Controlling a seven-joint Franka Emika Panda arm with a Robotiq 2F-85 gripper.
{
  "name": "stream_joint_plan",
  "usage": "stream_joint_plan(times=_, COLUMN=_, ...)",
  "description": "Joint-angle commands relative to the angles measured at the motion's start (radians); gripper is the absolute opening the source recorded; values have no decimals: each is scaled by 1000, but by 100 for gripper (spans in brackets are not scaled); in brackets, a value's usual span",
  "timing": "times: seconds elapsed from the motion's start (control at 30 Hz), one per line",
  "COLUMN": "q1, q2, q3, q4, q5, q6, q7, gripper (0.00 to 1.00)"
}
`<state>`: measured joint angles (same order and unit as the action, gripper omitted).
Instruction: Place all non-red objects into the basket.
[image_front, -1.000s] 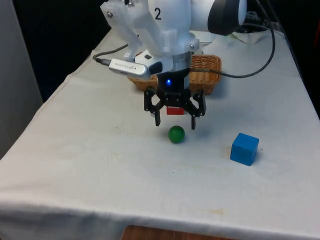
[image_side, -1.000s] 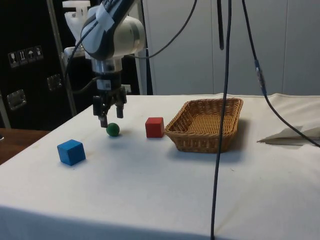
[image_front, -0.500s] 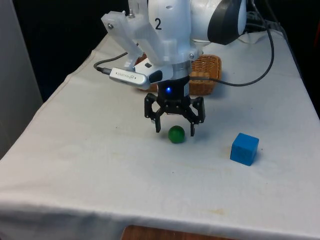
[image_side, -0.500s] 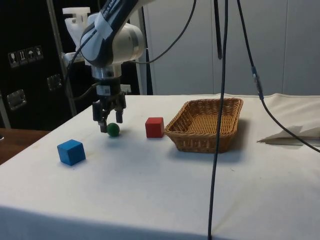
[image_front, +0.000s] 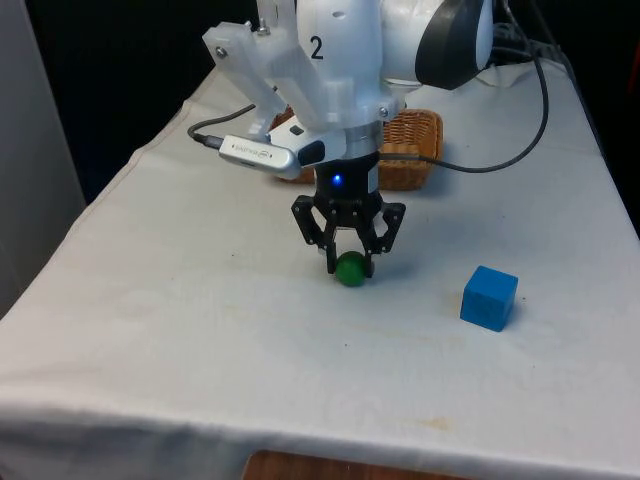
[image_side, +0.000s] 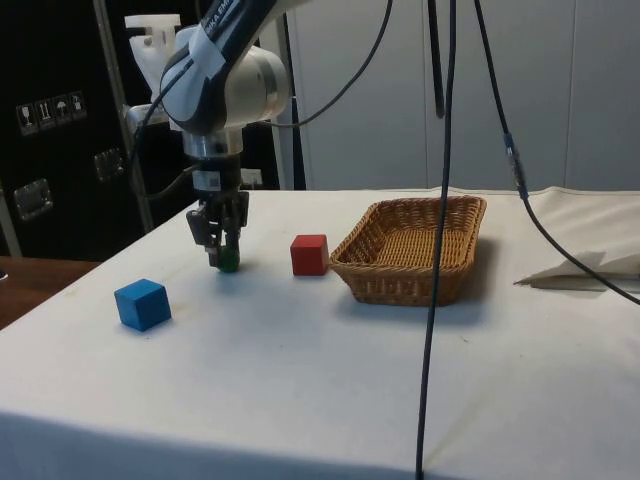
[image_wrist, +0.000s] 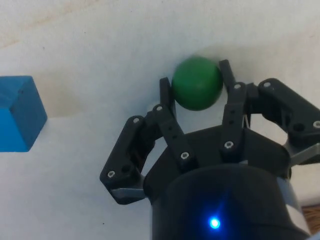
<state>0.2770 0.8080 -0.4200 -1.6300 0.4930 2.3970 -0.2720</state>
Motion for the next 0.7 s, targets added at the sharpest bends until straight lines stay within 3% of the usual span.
stream_joint_plan(times=0.0, q1=4, q2=-1, q3=-2, q4=-5, q5=-1, q6=9, q7=5, gripper=0)
stream_joint_plan(times=0.13, q1=0, q2=-1, q3=0, q4=0, q5=0, q6=0, q7=0, gripper=0)
stream_joint_plan(times=0.43, q1=19, q2=-76, q3=-20, q4=-59, q5=-18, q6=-10, q7=1, gripper=0)
stream_joint_plan(times=0.47, q1=10, q2=-62, q3=-12, q4=-45, q5=-12, q6=-10, q7=-1, gripper=0)
stream_joint_plan(times=0.5, q1=20, q2=-88, q3=-20, q4=-69, q5=-22, q6=-10, q7=1, gripper=0)
stream_joint_plan(times=0.67, q1=25, q2=-162, q3=-22, q4=-132, q5=-45, q6=-12, q7=4, gripper=0)
